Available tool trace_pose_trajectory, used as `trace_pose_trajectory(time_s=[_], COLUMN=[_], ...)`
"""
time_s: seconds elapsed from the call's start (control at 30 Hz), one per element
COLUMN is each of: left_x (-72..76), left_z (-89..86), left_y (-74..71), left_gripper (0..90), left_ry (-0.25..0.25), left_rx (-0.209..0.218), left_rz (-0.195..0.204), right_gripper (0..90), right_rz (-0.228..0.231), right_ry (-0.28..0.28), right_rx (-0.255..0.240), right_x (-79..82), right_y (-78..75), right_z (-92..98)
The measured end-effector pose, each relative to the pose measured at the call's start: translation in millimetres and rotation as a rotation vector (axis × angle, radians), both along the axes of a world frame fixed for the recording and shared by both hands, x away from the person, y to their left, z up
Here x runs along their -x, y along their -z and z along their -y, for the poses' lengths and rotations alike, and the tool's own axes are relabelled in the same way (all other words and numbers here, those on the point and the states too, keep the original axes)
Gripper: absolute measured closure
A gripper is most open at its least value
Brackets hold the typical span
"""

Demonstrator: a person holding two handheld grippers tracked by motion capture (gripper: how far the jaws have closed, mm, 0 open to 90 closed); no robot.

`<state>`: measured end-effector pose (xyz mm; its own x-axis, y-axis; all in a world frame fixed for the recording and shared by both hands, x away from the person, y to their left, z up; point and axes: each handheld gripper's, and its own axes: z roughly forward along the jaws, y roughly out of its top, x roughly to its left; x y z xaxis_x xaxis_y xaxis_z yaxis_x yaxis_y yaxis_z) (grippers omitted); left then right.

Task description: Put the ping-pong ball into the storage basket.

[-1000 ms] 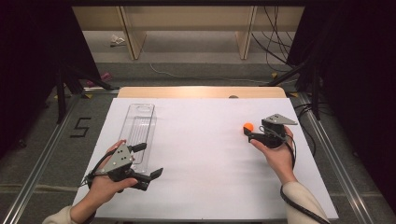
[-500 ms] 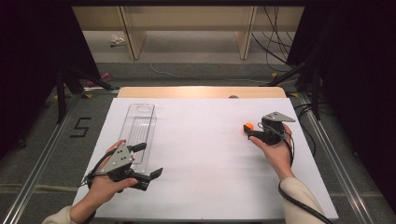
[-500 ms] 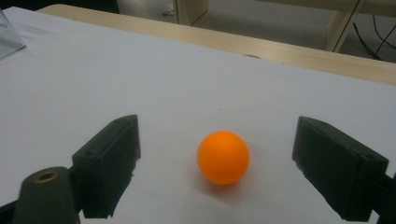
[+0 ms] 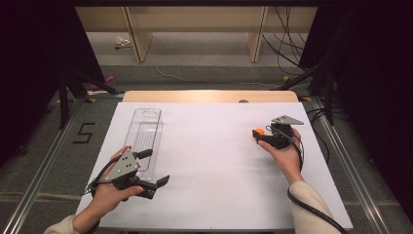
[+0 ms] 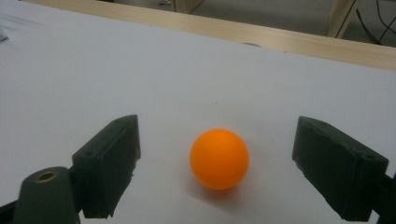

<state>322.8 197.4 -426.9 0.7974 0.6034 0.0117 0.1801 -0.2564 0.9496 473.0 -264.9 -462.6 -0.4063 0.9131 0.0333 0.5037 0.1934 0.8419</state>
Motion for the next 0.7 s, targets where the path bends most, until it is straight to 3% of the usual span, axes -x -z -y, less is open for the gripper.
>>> trace_pose_trajectory(time_s=[0.7], left_x=[-0.2], left_z=[-0.8], left_y=[0.0], left_gripper=[0.3], left_ry=[-0.002], left_rx=[0.000], left_rz=[0.002], right_gripper=[16.5], right_rz=[-0.071], right_ry=[0.000], right_rx=[0.039], right_x=[-20.6], right_y=[16.2], right_z=[-4.9])
